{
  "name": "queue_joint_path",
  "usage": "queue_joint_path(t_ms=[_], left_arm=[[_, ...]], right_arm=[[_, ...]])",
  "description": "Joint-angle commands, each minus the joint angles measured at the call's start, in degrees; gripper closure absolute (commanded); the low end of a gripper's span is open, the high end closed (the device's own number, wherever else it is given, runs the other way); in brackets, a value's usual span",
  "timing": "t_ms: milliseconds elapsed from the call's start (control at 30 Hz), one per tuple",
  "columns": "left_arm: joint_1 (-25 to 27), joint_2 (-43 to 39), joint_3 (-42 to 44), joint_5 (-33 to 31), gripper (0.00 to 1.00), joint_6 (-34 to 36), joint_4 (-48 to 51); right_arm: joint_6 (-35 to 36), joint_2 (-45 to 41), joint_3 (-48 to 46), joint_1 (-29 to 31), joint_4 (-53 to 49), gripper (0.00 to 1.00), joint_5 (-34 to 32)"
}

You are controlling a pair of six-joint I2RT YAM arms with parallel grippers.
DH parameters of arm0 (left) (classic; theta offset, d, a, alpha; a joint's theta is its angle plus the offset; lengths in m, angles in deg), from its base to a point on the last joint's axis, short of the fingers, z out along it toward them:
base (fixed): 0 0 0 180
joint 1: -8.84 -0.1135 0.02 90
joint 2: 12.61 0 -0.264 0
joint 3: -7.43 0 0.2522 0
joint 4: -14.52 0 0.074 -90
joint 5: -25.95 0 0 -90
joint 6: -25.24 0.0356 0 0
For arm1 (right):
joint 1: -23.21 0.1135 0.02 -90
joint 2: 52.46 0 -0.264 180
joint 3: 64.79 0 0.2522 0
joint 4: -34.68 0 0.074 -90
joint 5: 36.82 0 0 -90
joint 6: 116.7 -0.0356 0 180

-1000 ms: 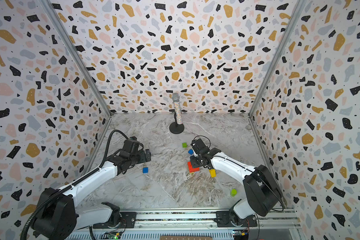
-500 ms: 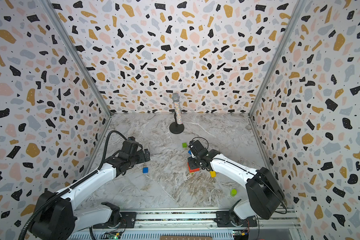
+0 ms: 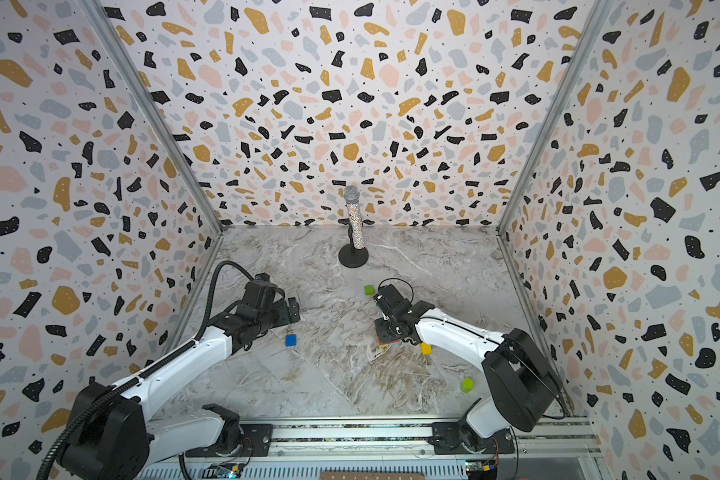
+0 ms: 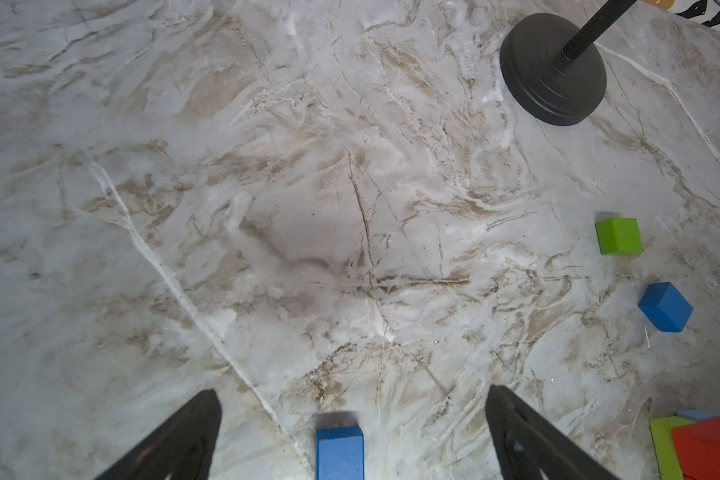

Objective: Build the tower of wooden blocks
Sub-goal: 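Lower the yellow block onto the top red block, then open the right gripper on the yellow block while the left lowers over the blue block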

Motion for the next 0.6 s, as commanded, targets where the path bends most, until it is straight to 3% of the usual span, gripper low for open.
queue_joint_path(t_ms=[0,567], left_arm=[[0.13,-0.83,0.72,-0.69,0.00,0.27,-1.33],[0.11,-1.28,0.50,-1.34,0.00,0.27,-1.05]], right_arm=[[-0.36,-0.22,0.12,0.28,-0.48,0.74,-1.04],[0.13,0.75,0.31,0.32,0.15,0.74,-1.34]])
